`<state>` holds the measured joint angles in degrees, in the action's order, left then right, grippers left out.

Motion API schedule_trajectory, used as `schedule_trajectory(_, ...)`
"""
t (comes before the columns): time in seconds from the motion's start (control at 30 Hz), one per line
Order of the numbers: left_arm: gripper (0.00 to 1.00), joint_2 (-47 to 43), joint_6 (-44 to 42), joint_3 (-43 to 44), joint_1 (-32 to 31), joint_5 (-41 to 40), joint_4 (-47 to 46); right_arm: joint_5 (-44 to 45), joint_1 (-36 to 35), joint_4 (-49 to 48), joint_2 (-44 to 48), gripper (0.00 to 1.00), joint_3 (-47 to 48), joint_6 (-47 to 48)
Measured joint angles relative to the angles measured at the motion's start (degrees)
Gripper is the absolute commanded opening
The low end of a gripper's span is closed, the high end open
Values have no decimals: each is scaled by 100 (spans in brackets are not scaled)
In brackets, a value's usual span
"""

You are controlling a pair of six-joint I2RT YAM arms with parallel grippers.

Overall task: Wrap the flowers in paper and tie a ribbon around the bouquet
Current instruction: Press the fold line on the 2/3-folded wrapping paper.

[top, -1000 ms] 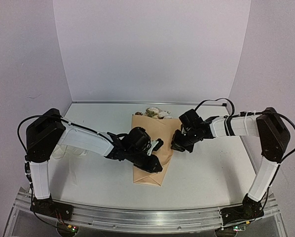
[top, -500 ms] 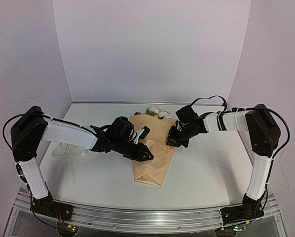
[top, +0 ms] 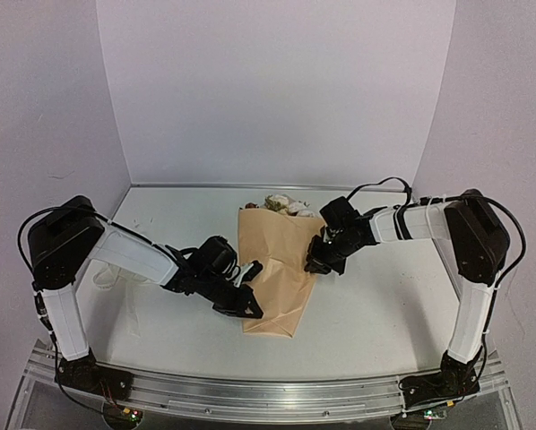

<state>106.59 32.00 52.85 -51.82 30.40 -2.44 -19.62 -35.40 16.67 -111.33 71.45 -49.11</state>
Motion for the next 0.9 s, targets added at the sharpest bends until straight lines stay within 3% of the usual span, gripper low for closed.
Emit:
schedule_trajectory(0.37, 5, 419, 445, 41, -314, 208, -474, -18, 79, 575, -234, 1, 432, 492)
schedule_trajectory(0.6, 4, 566, 734, 41, -338, 271, -814, -42, 153, 979, -201, 20, 527, 723)
schedule_trajectory(0.73, 4, 605, 757, 60, -338, 308, -868, -18, 106, 1159, 263, 29, 162, 745)
schedule_trajectory(0.9, 4, 621, 800, 65, -338, 319, -902, 113, -211, 1411, 1221, 31, -384, 717)
